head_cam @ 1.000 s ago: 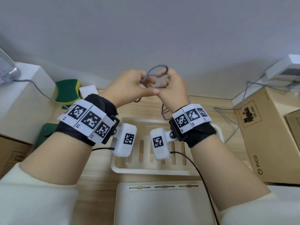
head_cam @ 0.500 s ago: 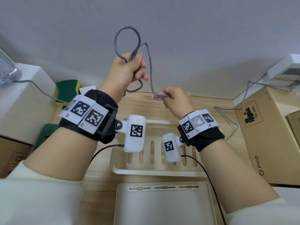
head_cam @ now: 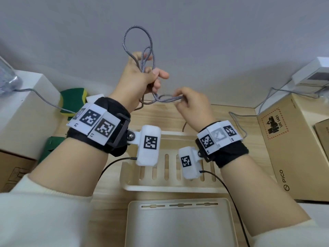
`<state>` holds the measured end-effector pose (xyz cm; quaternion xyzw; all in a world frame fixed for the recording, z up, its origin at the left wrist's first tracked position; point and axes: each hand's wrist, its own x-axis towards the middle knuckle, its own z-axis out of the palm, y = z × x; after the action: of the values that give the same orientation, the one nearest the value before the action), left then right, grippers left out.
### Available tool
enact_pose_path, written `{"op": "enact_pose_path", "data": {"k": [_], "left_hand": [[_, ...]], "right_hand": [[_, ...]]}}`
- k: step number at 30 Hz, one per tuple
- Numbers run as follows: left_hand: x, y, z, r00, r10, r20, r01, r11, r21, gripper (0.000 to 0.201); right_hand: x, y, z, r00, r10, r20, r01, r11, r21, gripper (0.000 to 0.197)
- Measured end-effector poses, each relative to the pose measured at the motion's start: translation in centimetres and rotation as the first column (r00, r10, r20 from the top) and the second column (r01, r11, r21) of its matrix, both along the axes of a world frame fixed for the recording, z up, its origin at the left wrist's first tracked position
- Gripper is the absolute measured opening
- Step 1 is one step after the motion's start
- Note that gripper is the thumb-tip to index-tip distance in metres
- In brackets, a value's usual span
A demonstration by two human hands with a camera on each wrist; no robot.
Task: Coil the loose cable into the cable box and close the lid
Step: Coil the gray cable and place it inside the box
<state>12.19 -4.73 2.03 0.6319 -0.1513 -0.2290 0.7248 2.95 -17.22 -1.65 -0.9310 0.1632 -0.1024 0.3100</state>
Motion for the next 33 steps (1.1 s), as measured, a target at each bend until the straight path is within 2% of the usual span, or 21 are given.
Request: {"op": "enact_pose_path", "data": {"k": [2, 4, 7, 9, 11, 13, 15, 17, 19, 22, 26, 28, 29, 31, 33], "left_hand": [[0.0, 0.1, 0.1, 0.996, -0.072, -0.052, 0.072, 0.997, 0.001, 0.028], [-0.5, 0.0, 0.3, 0.987, -0.158, 0.012, 0.155, 0.979, 0.135, 0.033], [-1.3, -0.4, 0.7, 0.924, -0.329, 0.194, 0.225, 0.881, 0.417, 0.034], [-1.5, -0.6, 0.7, 0.866, -0.441, 0.235, 0.258, 0.797, 0.546, 0.031], [-1.6, -0.7, 0.8, 0.843, -0.489, 0.226, 0.270, 0.746, 0.609, 0.018], [-1.5, -0.9, 0.8, 0.854, -0.463, 0.238, 0.237, 0.752, 0.615, 0.021], [-1.5, -1.1, 0.7, 0.871, -0.403, 0.281, 0.183, 0.797, 0.575, 0.030], [-1.6, -1.2, 0.8, 0.889, -0.344, 0.303, 0.158, 0.851, 0.502, 0.036], [-1.6, -1.2, 0.9, 0.913, -0.300, 0.277, 0.189, 0.912, 0.363, 0.035], [-1.3, -1.4, 0.7, 0.946, -0.235, 0.225, 0.206, 0.968, 0.145, 0.027], [-1.1, -1.7, 0.0, 0.972, -0.148, 0.183, 0.150, 0.989, 0.002, 0.023], [-0.8, -1.8, -0.1, 0.977, -0.165, 0.132, 0.171, 0.985, -0.033, 0.026], [-0.7, -1.9, 0.0, 0.979, -0.189, 0.081, 0.197, 0.976, -0.096, 0.029], [-1.0, -1.8, 0.5, 0.972, -0.232, -0.029, 0.219, 0.947, -0.233, 0.033], [-1.2, -1.7, 0.8, 0.976, -0.208, -0.060, 0.188, 0.954, -0.234, 0.033]], "right_hand": [[-0.1, -1.1, -0.4, 0.990, -0.118, 0.078, 0.114, 0.992, 0.054, 0.016], [-0.1, -1.6, -0.3, 0.980, -0.165, 0.110, 0.167, 0.986, -0.013, 0.013], [0.1, -1.6, 0.8, 0.982, -0.146, 0.122, 0.159, 0.981, -0.108, 0.012], [0.0, -1.5, 1.4, 0.984, -0.125, 0.129, 0.143, 0.980, -0.138, 0.008], [-0.1, -1.6, 1.7, 0.983, -0.113, 0.146, 0.135, 0.979, -0.150, 0.002], [-0.2, -1.7, 1.9, 0.974, -0.155, 0.166, 0.170, 0.982, -0.081, 0.016], [0.0, -1.9, 1.9, 0.956, -0.230, 0.182, 0.215, 0.972, 0.096, 0.019], [0.4, -1.9, 1.7, 0.958, -0.235, 0.162, 0.192, 0.951, 0.242, 0.021], [0.5, -1.7, 1.5, 0.976, -0.186, 0.117, 0.135, 0.928, 0.348, 0.025], [0.5, -1.0, 1.1, 0.997, -0.073, 0.031, 0.055, 0.916, 0.397, 0.021], [0.6, -0.5, 0.6, 1.000, 0.006, 0.023, -0.012, 0.960, 0.281, 0.021], [0.7, -0.1, 0.3, 0.998, 0.059, 0.024, -0.062, 0.979, 0.194, 0.021], [0.7, 0.1, 0.3, 0.996, 0.091, 0.021, -0.093, 0.984, 0.149, 0.019], [0.8, 0.4, 0.1, 0.990, 0.139, -0.003, -0.139, 0.989, 0.047, 0.030], [0.6, 0.6, 0.1, 0.987, 0.160, -0.014, -0.160, 0.987, 0.000, 0.036]]}}
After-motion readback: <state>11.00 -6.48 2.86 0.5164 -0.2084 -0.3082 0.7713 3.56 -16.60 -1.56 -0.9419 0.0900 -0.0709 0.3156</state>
